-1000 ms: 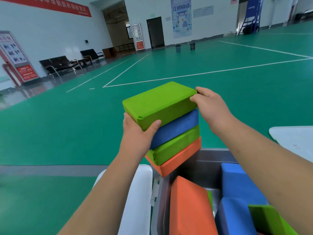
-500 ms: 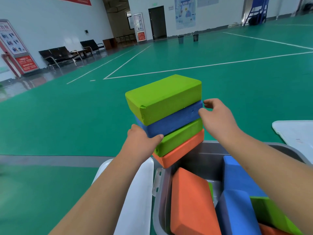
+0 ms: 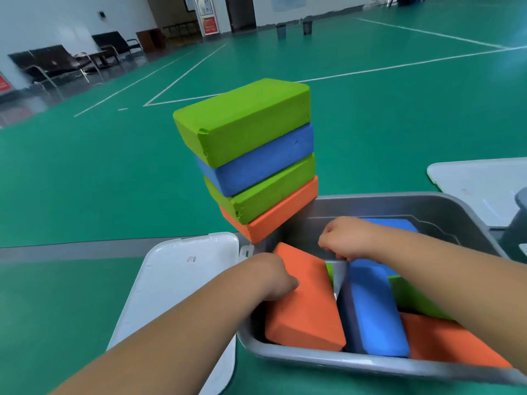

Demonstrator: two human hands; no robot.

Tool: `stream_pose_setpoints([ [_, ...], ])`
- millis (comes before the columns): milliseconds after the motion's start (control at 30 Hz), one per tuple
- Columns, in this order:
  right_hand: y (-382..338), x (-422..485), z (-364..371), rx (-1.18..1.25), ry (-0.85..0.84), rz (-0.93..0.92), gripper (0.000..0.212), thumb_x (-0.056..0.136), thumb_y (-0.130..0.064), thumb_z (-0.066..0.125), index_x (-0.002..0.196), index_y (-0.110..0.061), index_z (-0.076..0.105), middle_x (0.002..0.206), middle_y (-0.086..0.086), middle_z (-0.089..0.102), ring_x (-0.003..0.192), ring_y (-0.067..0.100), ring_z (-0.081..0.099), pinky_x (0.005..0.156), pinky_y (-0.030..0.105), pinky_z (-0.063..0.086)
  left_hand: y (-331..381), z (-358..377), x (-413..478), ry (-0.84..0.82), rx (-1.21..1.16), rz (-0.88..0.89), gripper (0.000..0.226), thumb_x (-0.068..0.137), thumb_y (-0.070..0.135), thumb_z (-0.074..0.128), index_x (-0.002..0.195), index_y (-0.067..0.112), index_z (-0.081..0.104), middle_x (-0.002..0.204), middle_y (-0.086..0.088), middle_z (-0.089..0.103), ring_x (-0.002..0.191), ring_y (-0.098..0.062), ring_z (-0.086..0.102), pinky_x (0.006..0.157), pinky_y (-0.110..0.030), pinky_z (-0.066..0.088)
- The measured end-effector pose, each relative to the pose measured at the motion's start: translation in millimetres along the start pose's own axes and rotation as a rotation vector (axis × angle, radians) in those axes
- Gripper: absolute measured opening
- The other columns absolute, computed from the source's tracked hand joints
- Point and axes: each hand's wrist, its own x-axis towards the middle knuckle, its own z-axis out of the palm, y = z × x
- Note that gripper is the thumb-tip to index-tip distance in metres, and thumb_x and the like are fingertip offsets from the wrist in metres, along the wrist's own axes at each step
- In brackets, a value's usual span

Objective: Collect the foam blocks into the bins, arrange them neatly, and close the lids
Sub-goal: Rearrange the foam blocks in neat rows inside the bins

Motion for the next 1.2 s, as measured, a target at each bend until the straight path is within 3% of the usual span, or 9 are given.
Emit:
stream_pose_setpoints([
  [200, 17, -5, 6, -0.127, -0.027, 0.045, 0.027, 0.100, -0.018, 0.043, 0.094, -0.003, 0.065, 0.091, 0.014, 0.062, 0.084, 0.028, 0.054, 0.059, 0.027, 0.040, 3, 37, 21, -0.075, -0.078, -0.037, 0.066, 0.099, 0.053, 0.057, 0.146, 0.007, 0.053, 0.147, -0.016, 0.056, 0.128, -0.033, 0.058, 0.105, -0.038, 0.048],
  [333, 28, -6, 15, -0.290, -0.092, -0.033, 0.036, 0.099, -0.025, 0.046, 0.114, -0.008, 0.074, 0.113, 0.012, 0.073, 0.107, 0.029, 0.068, 0.093, 0.040, 0.057, 3, 48, 26, -0.052, -0.245, -0.079, 0.083, 0.081, 0.063, 0.077, 0.142, 0.011, 0.056, 0.139, -0.011, 0.061, 0.119, -0.029, 0.064, 0.100, -0.037, 0.052],
  [500, 31, -15, 15, -0.334, -0.121, -0.108, 0.035, 0.102, -0.028, 0.048, 0.123, -0.015, 0.072, 0.125, 0.006, 0.072, 0.114, 0.025, 0.065, 0.100, 0.039, 0.053, 12, 43, 31, 0.040, -0.363, -0.100, 0.095, 0.070, 0.067, 0.079, 0.140, 0.009, 0.056, 0.135, -0.010, 0.061, 0.113, -0.029, 0.066, 0.096, -0.037, 0.055],
  [600, 33, -17, 11, -0.345, -0.110, -0.132, 0.032, 0.104, -0.028, 0.049, 0.128, -0.020, 0.069, 0.130, 0.000, 0.068, 0.119, 0.021, 0.062, 0.099, 0.031, 0.048, 15, 32, 33, 0.121, -0.471, -0.115, 0.088, 0.068, 0.062, 0.078, 0.133, 0.006, 0.057, 0.121, -0.009, 0.064, 0.099, -0.027, 0.068, 0.083, -0.035, 0.058],
  [667, 41, -13, 8, -0.325, -0.064, -0.120, 0.030, 0.102, -0.034, 0.052, 0.123, -0.021, 0.069, 0.125, 0.002, 0.070, 0.115, 0.023, 0.062, 0.099, 0.035, 0.050, 19, 21, 30, 0.158, -0.463, -0.101, 0.072, 0.074, 0.058, 0.077, 0.123, 0.009, 0.058, 0.107, -0.006, 0.061, 0.081, -0.021, 0.061, 0.065, -0.029, 0.049],
  [767, 56, -8, -2, -0.208, 0.079, -0.049, 0.045, 0.101, -0.055, 0.052, 0.124, -0.018, 0.062, 0.125, 0.007, 0.070, 0.112, 0.027, 0.063, 0.096, 0.037, 0.049, 28, 0, 18, 0.241, -0.436, -0.043, 0.065, 0.067, 0.059, 0.079, 0.111, 0.015, 0.060, 0.101, -0.004, 0.064, 0.076, -0.020, 0.061, 0.060, -0.029, 0.047],
  [933, 82, -5, -28, 0.165, 0.248, 0.067, 0.095, 0.095, -0.081, 0.032, 0.160, -0.012, 0.033, 0.162, 0.010, 0.042, 0.147, 0.029, 0.043, 0.116, 0.040, 0.035, 44, -30, -10, 0.445, -0.428, 0.139, 0.054, 0.062, 0.055, 0.080, 0.101, 0.023, 0.062, 0.091, 0.004, 0.068, 0.081, -0.018, 0.065, 0.068, -0.032, 0.053],
  [1100, 95, -11, -46, 0.431, 0.369, 0.018, 0.088, 0.089, -0.089, 0.023, 0.142, -0.025, 0.054, 0.138, -0.001, 0.061, 0.125, 0.025, 0.059, 0.110, 0.048, 0.045, 58, -47, -24, 0.552, -0.696, 0.289, 0.063, 0.069, 0.051, 0.082, 0.125, 0.029, 0.066, 0.109, 0.012, 0.070, 0.096, -0.011, 0.067, 0.076, -0.028, 0.052],
  [1200, 99, -13, -61, 0.527, 0.534, 0.039, 0.085, 0.086, -0.086, 0.034, 0.138, -0.023, 0.055, 0.131, 0.003, 0.065, 0.115, 0.026, 0.063, 0.102, 0.050, 0.052, 68, -40, -16, 0.409, -0.945, 0.302, 0.056, 0.076, 0.052, 0.083, 0.123, 0.030, 0.066, 0.113, 0.012, 0.071, 0.091, -0.007, 0.069, 0.056, -0.020, 0.053],
])
